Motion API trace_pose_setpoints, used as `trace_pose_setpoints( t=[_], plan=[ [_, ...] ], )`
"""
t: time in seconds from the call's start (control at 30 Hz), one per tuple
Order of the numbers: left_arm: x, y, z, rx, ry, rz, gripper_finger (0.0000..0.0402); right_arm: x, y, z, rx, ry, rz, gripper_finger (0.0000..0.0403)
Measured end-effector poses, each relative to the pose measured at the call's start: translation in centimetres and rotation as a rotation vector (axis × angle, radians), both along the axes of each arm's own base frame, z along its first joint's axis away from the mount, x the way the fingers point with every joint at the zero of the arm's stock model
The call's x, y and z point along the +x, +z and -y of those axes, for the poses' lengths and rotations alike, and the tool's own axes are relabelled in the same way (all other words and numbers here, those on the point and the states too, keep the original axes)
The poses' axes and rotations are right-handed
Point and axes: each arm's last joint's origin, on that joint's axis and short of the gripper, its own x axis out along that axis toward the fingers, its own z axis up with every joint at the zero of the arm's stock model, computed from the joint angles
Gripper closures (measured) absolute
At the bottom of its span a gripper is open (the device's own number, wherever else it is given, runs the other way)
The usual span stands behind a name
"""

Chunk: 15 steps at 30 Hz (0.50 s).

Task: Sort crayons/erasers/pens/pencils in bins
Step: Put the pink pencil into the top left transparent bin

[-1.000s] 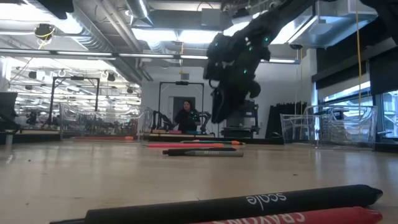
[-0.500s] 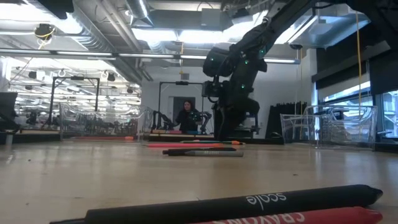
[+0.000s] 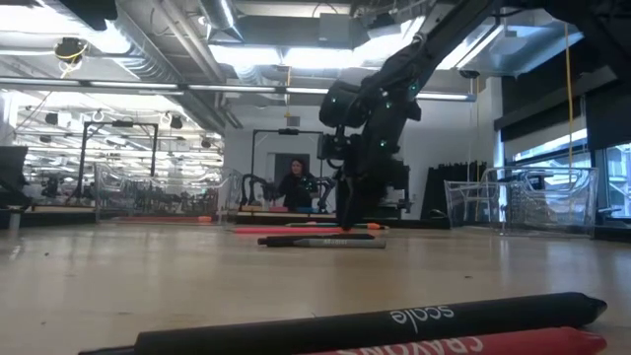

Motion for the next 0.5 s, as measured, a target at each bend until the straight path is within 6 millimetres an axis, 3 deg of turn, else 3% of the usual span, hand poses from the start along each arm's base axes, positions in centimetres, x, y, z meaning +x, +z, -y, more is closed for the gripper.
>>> trace_pose_setpoints(
  t=[0.37, 0.5],
  plan=[
    [0.0, 0.02, 0.0, 0.0, 0.001, 0.001, 0.0327, 0.19, -1.14, 0.12, 0.002, -0.003, -0.022, 0.0262],
    [0.0, 0.02, 0.0, -0.001, 0.001, 0.001, 0.0329, 0.19, -1.2, 0.11, 0.005, -0.002, -0.024, 0.0283]
  ],
)
